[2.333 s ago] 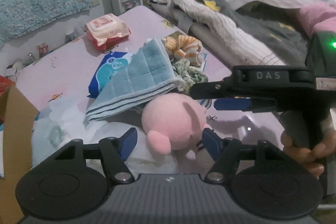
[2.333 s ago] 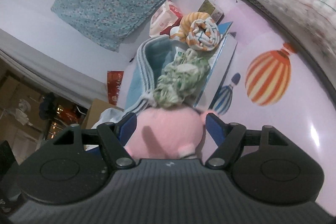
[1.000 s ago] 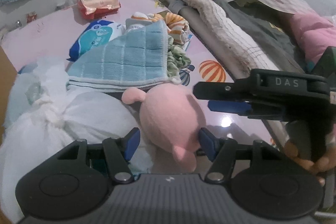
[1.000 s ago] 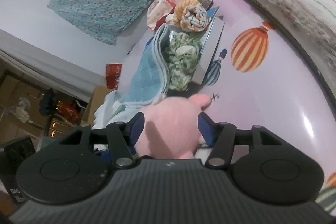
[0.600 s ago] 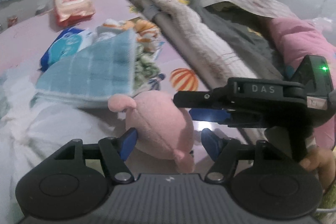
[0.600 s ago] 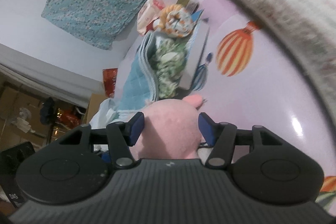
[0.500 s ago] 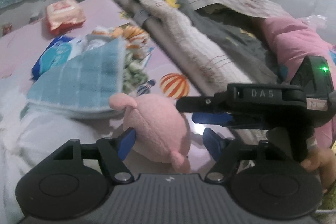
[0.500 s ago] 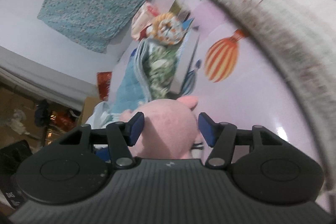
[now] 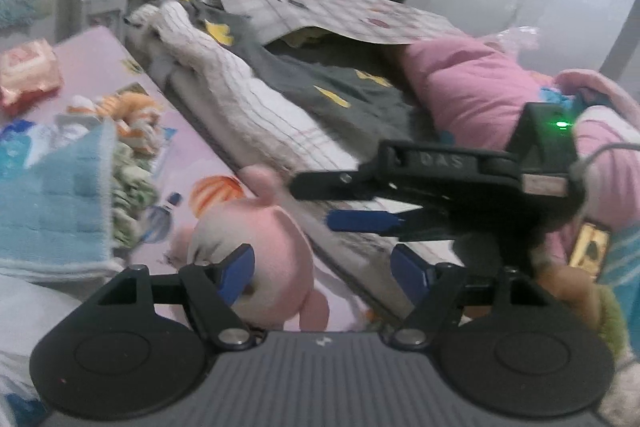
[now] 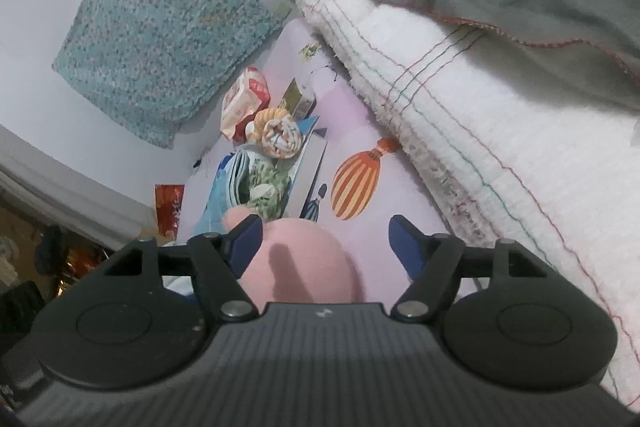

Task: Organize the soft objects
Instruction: 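Grasp the pink plush toy with the right gripper while the left grasps it too, then carry the pink plush toy over the box and release it inside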

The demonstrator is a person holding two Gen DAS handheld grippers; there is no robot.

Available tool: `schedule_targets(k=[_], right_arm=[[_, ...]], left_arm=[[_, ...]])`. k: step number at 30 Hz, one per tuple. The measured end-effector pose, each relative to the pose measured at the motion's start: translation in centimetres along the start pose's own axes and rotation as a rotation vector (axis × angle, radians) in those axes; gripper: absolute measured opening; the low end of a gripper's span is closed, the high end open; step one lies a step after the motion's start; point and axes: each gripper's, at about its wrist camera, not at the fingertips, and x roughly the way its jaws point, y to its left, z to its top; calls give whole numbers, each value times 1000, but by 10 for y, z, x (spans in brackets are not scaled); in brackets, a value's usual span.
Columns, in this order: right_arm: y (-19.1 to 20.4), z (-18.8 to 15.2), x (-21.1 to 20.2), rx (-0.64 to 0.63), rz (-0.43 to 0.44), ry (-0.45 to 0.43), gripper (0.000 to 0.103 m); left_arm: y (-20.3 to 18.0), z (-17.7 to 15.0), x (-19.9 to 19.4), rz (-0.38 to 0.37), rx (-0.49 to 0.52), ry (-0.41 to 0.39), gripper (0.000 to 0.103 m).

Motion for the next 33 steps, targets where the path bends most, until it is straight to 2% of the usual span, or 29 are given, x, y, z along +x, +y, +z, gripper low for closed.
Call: schedule_targets(k=[2,4,8,12,15,18,25,28,33], right_arm=[[-4,1,1,28,23,6,73],[-5,0,3,36,27,6,80],[-6,0,9,24,10,5,80],[-3,0,22,-24,-36,27,80],[2,-1,35,-73,-47,60,80],[8,-2,46,-101,-19,97,80],[6,-7,52,-52,41,162,80],[-2,-9,53,6,90,185,72],[2,-13,45,6,100,163,70]], left_arm=[[1,-1,1,-21,-10,14,81],[2,-3,1,2,-12,15,81],[6,-4,2,69,-10,26,81],[5,-6,17,198,35,100,80],[7,-11,26,234,43,147,80],[9,-13,32,264,49,178,80],[15,-10,44,254,0,221,80],[16,-8,51,250,-21,234,77],[9,-7,44,252,-17,227,76]])
